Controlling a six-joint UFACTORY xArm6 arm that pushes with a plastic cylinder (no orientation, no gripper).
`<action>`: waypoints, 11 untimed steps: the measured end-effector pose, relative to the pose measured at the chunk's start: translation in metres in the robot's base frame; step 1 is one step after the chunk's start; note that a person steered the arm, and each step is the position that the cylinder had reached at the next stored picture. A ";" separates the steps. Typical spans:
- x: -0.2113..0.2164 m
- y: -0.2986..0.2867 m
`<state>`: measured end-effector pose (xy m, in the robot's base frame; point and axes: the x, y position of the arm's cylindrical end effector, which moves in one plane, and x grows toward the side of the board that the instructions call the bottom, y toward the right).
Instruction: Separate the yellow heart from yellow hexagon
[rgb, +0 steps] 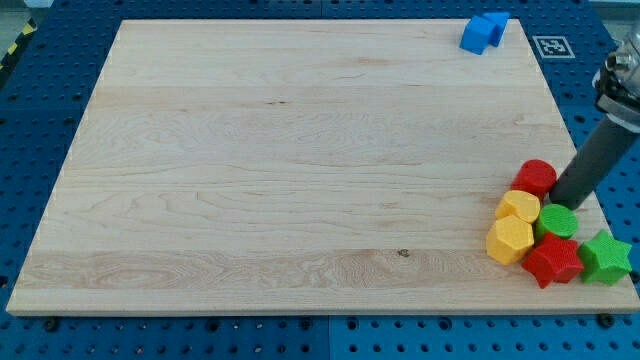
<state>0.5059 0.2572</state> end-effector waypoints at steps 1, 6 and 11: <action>-0.002 0.000; 0.019 -0.025; 0.018 -0.100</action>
